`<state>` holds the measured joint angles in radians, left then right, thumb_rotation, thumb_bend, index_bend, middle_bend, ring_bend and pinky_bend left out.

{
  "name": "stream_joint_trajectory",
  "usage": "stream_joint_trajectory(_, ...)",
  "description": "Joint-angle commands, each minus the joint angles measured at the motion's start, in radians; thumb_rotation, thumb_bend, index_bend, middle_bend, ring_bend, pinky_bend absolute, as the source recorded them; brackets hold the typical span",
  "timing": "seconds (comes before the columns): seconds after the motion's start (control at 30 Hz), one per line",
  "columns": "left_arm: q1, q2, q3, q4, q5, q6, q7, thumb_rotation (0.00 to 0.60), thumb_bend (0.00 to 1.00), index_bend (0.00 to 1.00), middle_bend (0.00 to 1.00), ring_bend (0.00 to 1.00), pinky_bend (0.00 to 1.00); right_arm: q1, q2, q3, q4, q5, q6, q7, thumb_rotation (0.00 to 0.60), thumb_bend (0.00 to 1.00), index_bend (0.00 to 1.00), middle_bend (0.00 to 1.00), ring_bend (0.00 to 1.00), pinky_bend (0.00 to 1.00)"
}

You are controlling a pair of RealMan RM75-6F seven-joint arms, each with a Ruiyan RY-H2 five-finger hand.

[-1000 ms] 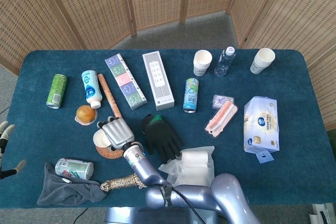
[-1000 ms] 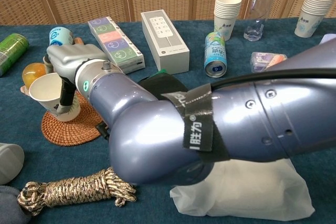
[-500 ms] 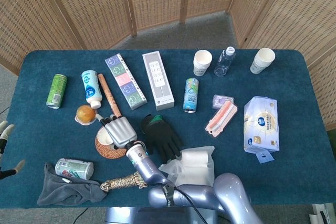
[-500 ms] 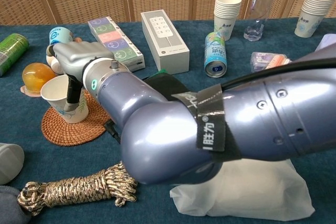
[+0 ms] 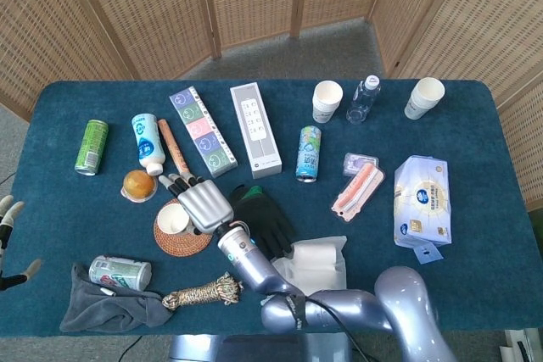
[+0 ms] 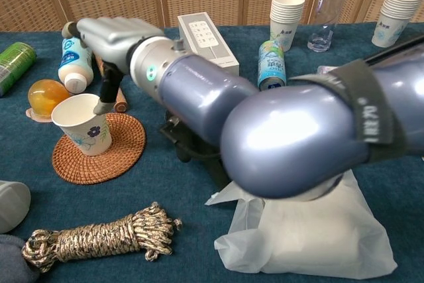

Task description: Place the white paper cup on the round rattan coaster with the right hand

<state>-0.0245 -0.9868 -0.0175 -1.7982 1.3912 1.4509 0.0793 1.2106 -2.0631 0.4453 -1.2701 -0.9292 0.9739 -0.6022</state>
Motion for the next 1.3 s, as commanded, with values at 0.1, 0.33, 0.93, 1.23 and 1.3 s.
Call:
stream_joint_trajectory(0.1, -0.005, -0.006, 0.0, 0.002, -0.006, -0.01, 0.011, 0.6, 0.28, 0.0, 0.0, 0.0, 0.0, -0.077, 0.124, -0.039, -0.102, -0.086, 0.045, 0.046, 0.6, 0.0, 0.0, 0.15, 0.15, 0.39)
stream_joint_trajectory(0.33, -0.007, -0.013, 0.003, -0.002, -0.003, -0.012, 0.028, 0.6, 0.28, 0.0, 0.0, 0.0, 0.0, -0.162, 0.236, -0.062, -0.135, -0.179, 0.086, 0.19, 0.6, 0.0, 0.0, 0.17, 0.15, 0.39)
stream_joint_trajectory(0.93, -0.008, -0.03, 0.02, -0.006, 0.018, -0.019, 0.057, 0.6, 0.28, 0.0, 0.0, 0.0, 0.0, -0.42, 0.539, -0.189, -0.049, -0.469, 0.278, 0.616, 0.6, 0.0, 0.07, 0.22, 0.18, 0.39)
stream_joint_trajectory(1.23, -0.007, -0.028, 0.028, -0.014, 0.035, -0.015, 0.058, 0.6, 0.28, 0.0, 0.0, 0.0, 0.0, -0.535, 0.652, -0.202, 0.014, -0.476, 0.367, 0.692, 0.6, 0.0, 0.09, 0.22, 0.18, 0.39)
stream_joint_trajectory(1.3, -0.006, -0.028, 0.029, -0.016, 0.038, -0.013, 0.057, 0.6, 0.28, 0.0, 0.0, 0.0, 0.0, -0.56, 0.671, -0.215, 0.024, -0.483, 0.38, 0.71, 0.6, 0.0, 0.1, 0.22, 0.18, 0.39)
